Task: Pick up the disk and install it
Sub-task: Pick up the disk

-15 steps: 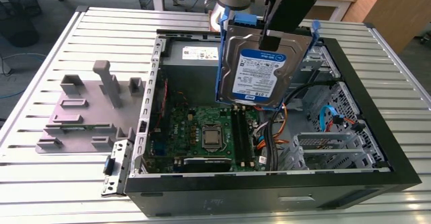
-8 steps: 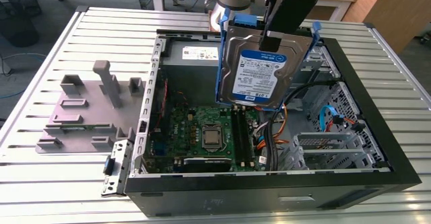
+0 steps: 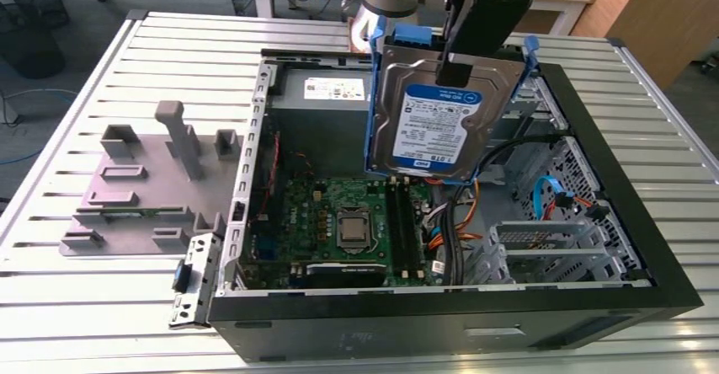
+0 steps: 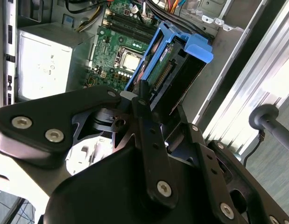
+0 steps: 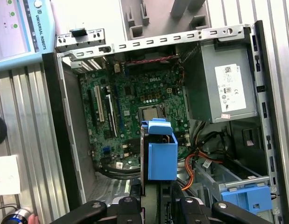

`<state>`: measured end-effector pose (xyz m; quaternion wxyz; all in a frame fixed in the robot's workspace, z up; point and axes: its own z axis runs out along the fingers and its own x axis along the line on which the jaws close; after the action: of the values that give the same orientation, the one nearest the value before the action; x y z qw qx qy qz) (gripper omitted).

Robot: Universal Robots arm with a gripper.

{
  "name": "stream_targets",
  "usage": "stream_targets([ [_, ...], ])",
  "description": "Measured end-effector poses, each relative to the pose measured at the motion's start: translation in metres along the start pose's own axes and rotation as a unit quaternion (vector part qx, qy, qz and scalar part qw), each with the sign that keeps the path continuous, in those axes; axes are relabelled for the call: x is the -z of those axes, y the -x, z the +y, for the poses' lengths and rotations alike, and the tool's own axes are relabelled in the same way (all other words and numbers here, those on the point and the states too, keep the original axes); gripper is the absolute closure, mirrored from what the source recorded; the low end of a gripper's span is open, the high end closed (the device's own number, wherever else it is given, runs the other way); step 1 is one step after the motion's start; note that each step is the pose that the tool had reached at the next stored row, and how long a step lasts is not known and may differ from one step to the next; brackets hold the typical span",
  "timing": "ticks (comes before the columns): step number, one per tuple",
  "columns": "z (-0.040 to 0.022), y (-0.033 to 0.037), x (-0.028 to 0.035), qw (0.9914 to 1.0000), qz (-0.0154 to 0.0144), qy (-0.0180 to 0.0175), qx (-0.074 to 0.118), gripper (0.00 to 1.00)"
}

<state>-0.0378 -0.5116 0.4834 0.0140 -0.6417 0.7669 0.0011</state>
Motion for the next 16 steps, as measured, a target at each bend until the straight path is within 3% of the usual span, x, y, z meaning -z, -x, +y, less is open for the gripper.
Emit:
stream_targets([
  [6, -0.0007, 0.0001, -0.0007, 0.99998, -0.0001, 0.0001, 0.006, 0.65],
  [13, -0.0013, 0.0002, -0.0017, 0.99929, -0.0006, 0.0008, 0.038, 0.65],
  [16, -0.0016, -0.0001, -0.0018, 0.99927, -0.0007, 0.0008, 0.038, 0.65],
])
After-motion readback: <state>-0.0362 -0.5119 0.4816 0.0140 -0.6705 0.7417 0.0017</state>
